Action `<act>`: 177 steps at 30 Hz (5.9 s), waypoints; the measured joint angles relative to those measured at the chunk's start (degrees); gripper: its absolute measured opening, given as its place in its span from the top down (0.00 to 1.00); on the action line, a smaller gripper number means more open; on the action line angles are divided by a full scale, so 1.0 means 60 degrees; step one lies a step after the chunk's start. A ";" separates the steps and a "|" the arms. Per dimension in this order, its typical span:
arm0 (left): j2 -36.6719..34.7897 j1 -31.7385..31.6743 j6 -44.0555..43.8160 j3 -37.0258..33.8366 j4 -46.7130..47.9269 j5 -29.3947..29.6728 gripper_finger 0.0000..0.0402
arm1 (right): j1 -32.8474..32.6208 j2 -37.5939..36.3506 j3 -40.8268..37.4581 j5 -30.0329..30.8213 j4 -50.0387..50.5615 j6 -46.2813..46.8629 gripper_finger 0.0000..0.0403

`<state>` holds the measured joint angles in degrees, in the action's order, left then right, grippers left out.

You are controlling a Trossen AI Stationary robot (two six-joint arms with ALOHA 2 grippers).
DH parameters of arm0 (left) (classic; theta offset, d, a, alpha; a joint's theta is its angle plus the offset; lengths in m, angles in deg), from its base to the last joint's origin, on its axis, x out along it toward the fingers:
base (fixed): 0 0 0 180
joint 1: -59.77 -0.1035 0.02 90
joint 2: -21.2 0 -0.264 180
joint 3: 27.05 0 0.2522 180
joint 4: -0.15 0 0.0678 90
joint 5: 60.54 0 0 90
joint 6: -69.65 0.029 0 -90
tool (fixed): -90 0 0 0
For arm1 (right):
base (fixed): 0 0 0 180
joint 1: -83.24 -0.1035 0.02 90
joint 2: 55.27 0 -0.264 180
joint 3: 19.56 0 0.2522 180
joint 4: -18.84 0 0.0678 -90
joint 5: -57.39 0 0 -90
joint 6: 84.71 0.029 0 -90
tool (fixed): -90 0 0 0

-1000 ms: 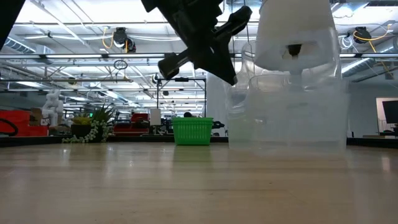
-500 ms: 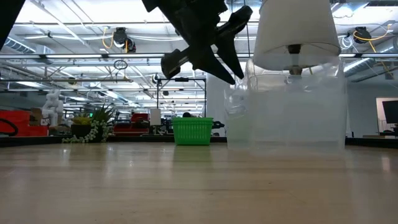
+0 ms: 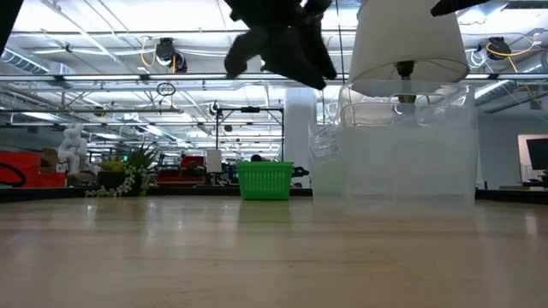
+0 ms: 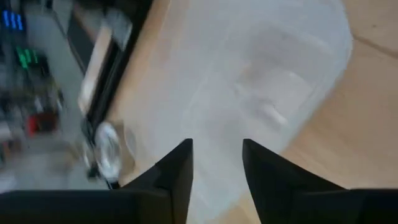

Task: Stack baskets by color
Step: Return to Home Position

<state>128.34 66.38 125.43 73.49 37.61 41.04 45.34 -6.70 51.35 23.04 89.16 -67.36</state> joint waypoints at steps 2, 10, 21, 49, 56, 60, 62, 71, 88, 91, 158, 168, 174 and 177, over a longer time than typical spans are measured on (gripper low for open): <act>-0.0067 0.0013 -0.1033 0.0002 0.0142 0.0268 0.68 | 0.0108 -0.0067 -0.0477 0.0015 -0.1001 -0.0625 0.73; -0.0245 -0.0068 -0.4843 -0.0015 0.2913 0.0366 0.83 | 0.1172 -0.0359 -0.2619 -0.2026 -0.4133 -0.1706 0.89; -0.1161 0.0103 -0.7807 -0.1082 0.3267 0.0858 0.99 | 0.2365 -0.0422 -0.3434 -0.5853 -0.3966 -0.0502 0.98; -0.6017 0.0227 -0.8557 -0.8016 -0.5393 0.1072 0.99 | 0.3885 -0.0395 -0.4773 -0.9768 -0.6334 -0.1768 1.00; -0.7507 0.0114 -0.8025 -0.8011 -0.5535 0.1084 0.98 | 0.4203 -0.1932 -0.4583 -0.8177 -0.6386 -0.3037 1.00; -0.8460 -0.0055 -0.7990 -0.8399 -0.5796 0.1091 0.99 | 0.4588 -0.2717 -0.4587 -0.7513 -0.6387 -0.3687 1.00; -0.8849 -0.0095 -0.7991 -0.8973 -0.6320 0.1088 0.99 | 0.4741 -0.3049 -0.4662 -0.7754 -0.6442 -0.3868 1.00; -0.9566 -0.0159 -0.8946 -1.1899 -0.9018 0.1084 0.99 | 0.5294 -0.3634 -0.6513 -0.8065 -0.9548 -0.4702 1.00; -0.9560 -0.0215 -0.8559 -1.3347 -1.0277 0.1779 0.97 | 0.6004 -0.3633 -0.9004 -0.8578 -1.3253 -0.5110 1.00; -0.9560 -0.0322 -0.8661 -1.3453 -1.0285 0.1784 0.98 | 0.6035 -0.3631 -0.9009 -0.8593 -1.3253 -0.4844 1.00; -0.9549 -0.0338 -0.8589 -1.4367 -1.1710 0.1485 0.99 | 0.6071 -0.7122 -0.9381 -0.8796 -1.0873 -0.5275 1.00; -0.9549 -0.0338 -0.8535 -1.4367 -1.1709 0.1485 0.99 | 0.6071 -0.8096 -0.9381 -0.8442 -0.9938 -0.5415 1.00; -0.9545 -0.0341 -0.8537 -1.4367 -1.1710 0.1482 0.97 | 0.6075 -0.8082 -0.9381 -0.8258 -0.9930 -0.5476 1.00; -0.9546 -0.0338 -0.8529 -1.4367 -1.1707 0.1482 0.98 | 0.6075 -0.8082 -0.9381 -0.8257 -0.9930 -0.5468 1.00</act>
<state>71.06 64.35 74.26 -12.71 -32.63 49.93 81.79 -55.19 -4.94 -26.50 29.58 -100.17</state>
